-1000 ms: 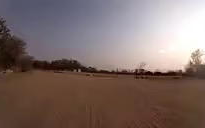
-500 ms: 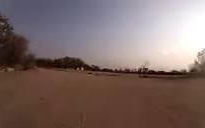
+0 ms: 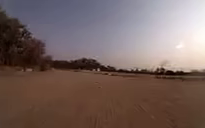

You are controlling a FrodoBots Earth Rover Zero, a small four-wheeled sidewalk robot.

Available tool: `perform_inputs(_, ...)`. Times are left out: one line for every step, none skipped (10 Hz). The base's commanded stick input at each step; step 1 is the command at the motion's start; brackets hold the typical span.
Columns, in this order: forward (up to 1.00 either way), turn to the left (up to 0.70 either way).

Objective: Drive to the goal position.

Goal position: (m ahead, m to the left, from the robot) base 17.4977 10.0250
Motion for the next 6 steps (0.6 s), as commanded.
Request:
perform_inputs(0.7,0.0)
perform_inputs(0.7,0.0)
perform_inputs(0.7,0.0)
perform_inputs(0.7,0.0)
perform_inputs(0.7,0.0)
perform_inputs(0.7,0.0)
